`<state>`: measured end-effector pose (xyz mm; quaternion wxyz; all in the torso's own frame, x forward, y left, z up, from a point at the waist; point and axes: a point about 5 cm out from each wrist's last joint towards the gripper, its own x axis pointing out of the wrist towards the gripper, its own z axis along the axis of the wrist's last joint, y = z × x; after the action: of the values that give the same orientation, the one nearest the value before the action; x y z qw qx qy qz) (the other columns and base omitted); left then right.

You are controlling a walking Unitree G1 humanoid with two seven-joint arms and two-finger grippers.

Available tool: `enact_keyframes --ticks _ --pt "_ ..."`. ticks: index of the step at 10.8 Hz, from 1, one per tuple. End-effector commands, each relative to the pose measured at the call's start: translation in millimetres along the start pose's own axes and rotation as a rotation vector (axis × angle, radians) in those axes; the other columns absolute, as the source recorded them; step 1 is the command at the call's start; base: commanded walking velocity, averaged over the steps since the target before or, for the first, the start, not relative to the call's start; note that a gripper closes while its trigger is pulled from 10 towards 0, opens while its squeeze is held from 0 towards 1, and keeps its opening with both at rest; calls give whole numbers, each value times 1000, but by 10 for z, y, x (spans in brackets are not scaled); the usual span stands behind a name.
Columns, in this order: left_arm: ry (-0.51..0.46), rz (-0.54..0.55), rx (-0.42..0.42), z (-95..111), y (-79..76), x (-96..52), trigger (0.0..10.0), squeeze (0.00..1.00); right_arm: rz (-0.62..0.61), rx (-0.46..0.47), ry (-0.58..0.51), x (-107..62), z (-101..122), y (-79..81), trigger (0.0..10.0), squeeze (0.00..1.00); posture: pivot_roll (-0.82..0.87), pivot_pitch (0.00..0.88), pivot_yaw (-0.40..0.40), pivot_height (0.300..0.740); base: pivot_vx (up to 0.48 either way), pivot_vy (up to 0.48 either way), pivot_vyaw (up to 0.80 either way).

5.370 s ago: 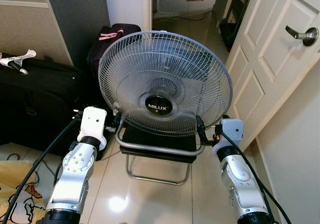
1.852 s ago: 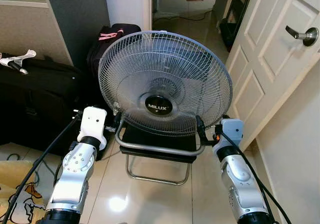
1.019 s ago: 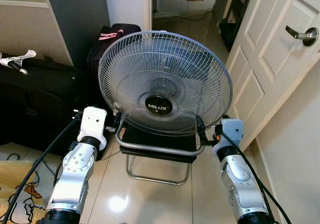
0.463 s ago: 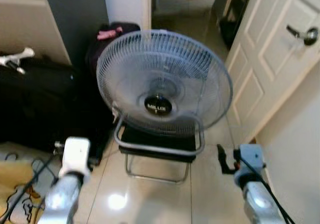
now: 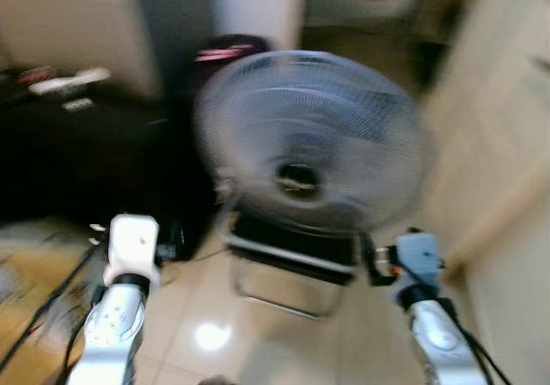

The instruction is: Clean up the room

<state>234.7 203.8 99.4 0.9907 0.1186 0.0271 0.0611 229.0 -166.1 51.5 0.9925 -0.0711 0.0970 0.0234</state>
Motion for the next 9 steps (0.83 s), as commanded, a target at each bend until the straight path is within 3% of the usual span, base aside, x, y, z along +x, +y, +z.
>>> enact_keyframes --ticks 1,2,3,4,5,6,9 --pt "-33 20 22 60 16 13 10000 1000 -10 15 -2 -7 28 -36 10000 1000 -38 0 3 740 0 0 800" --pt "2 7 12 54 14 19 10000 1000 -23 18 -1 -2 34 -37 10000 1000 -41 0 3 740 0 0 800" --pt "35 -34 44 35 9 23 10000 906 -38 46 2 15 46 -50 10000 1000 -41 0 4 740 0 0 800" --pt "69 -181 10 8 -53 4 10000 706 -55 69 -2 36 67 -72 10000 1000 -41 0 5 740 0 0 800" --pt "47 -140 23 20 -13 22 10000 90 -60 86 -2 48 71 -73 10000 1000 -40 0 10 740 0 0 800" --pt "41 -124 39 32 13 45 10000 0 -84 67 -1 67 80 -86 10000 1000 -39 0 11 740 0 0 800" --pt "30 -153 69 65 4 60 10000 0 -70 82 -5 92 102 -44 10000 1000 -34 0 6 740 0 0 800"
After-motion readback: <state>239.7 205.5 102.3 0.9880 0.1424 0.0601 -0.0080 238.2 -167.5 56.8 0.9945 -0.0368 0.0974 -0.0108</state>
